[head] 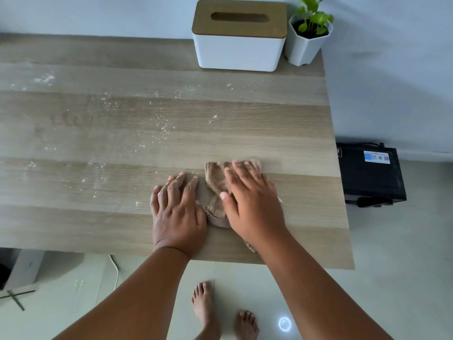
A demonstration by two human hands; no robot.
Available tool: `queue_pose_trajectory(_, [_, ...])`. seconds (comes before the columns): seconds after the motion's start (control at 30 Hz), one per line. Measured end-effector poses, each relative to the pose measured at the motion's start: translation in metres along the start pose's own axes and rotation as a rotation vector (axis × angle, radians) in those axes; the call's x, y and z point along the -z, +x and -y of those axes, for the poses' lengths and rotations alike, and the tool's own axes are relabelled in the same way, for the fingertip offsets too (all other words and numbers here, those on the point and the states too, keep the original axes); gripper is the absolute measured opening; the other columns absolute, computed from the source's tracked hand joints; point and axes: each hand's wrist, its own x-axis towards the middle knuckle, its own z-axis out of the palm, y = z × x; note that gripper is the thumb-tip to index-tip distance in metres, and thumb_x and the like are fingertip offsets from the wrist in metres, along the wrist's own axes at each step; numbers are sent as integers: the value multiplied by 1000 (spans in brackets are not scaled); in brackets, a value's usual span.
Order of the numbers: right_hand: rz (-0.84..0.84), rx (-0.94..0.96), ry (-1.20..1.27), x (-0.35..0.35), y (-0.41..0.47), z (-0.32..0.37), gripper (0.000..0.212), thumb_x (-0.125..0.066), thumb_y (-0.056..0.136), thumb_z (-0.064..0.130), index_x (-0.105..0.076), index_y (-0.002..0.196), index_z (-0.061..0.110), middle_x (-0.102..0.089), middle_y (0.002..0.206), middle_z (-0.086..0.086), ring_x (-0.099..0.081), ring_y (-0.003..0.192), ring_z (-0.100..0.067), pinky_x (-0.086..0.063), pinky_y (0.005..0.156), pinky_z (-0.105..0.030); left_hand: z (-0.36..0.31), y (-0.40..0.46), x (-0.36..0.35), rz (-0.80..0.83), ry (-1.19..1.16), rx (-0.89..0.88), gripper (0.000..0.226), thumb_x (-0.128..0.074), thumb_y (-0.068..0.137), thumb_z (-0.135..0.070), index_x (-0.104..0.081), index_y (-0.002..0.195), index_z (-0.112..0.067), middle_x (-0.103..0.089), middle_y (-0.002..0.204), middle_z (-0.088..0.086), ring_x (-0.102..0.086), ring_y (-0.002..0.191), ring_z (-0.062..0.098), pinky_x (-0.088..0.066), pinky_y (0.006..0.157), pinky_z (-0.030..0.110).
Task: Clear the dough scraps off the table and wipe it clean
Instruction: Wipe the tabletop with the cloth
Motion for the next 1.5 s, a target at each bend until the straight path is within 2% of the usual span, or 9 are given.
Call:
queue_pose_trajectory(0.1, [-113, 15, 32, 13, -8, -20, 48, -50, 103, 35, -55, 148, 18, -46, 160, -2, -39, 150, -25, -40, 114, -48, 0, 0, 1, -2, 1, 1, 58, -42, 89, -31, -49, 146, -25, -42, 154, 4, -30, 148, 26, -13, 126, 50])
queue_pose_trajectory(0.27, [-178, -54, 11, 25, -27, -59, 48, -42, 106, 32, -49, 151, 18, -45, 160, -2, -40, 149, -23, -36, 119, -49, -2, 0, 4, 16, 3, 5, 58, -43, 90, -32, -49, 147, -26, -41, 155, 4, -30, 148, 26, -12, 126, 50])
queue_pose_trajectory(0.4, [-170, -166, -52, 26, -40, -83, 51, -39, 103, 35, -56, 147, 13, -47, 158, -9, -40, 148, -33, -35, 117, -58, 0, 0, 4, 18, 4, 5, 57, -42, 91, -32, -48, 147, -26, -41, 155, 3, -29, 148, 26, -12, 126, 50])
queue_pose_trajectory(0.53, [-187, -164, -133, 21, -42, -88, 46, -43, 102, 31, -61, 141, 14, -46, 159, -10, -39, 149, -34, -30, 120, -58, -2, 0, 2, 6, -3, 7, 57, -42, 90, -32, -49, 146, -26, -41, 155, 3, -29, 148, 25, -12, 126, 50])
queue_pose_trajectory(0.73, [-179, -161, -189, 18, -39, -87, 50, -41, 97, 29, -59, 143, 18, -42, 161, -9, -37, 149, -35, -24, 123, -58, -2, -1, 2, 4, 1, 7, 56, -43, 90, -32, -50, 146, -26, -42, 154, 3, -30, 147, 25, -12, 126, 49])
queue_pose_trajectory(1.1, [-131, -189, -206, 18, -37, -88, 53, -35, 98, 35, -55, 145, 22, -40, 162, -6, -35, 150, -34, -21, 124, -57, -2, -4, -1, -78, -54, -34, 51, -41, 94, -36, -54, 141, -23, -46, 151, 3, -35, 145, 26, -18, 125, 50])
queue_pose_trajectory(1.27, [-124, -196, -204, 17, -36, -88, 54, -34, 98, 37, -54, 145, 22, -39, 163, -5, -34, 150, -33, -20, 125, -57, 0, -8, 0, -133, -189, -80, 47, -41, 98, -36, -56, 138, -17, -55, 142, 1, -45, 134, 29, -31, 116, 54])
queue_pose_trajectory(1.37, [-117, -196, -201, 18, -37, -88, 54, -33, 99, 38, -53, 146, 23, -39, 163, -4, -33, 151, -32, -20, 125, -56, -16, -6, 1, -184, -243, -130, 46, -45, 99, -36, -58, 136, -13, -58, 136, 4, -49, 127, 29, -37, 110, 54])
queue_pose_trajectory(1.5, [-121, -191, -165, 19, -38, -89, 52, -32, 102, 40, -52, 147, 23, -39, 162, -4, -30, 153, -31, -18, 126, -55, -62, 3, -2, -187, -221, -231, 48, -51, 98, -42, -54, 141, -20, -56, 136, 0, -48, 127, 23, -36, 109, 44])
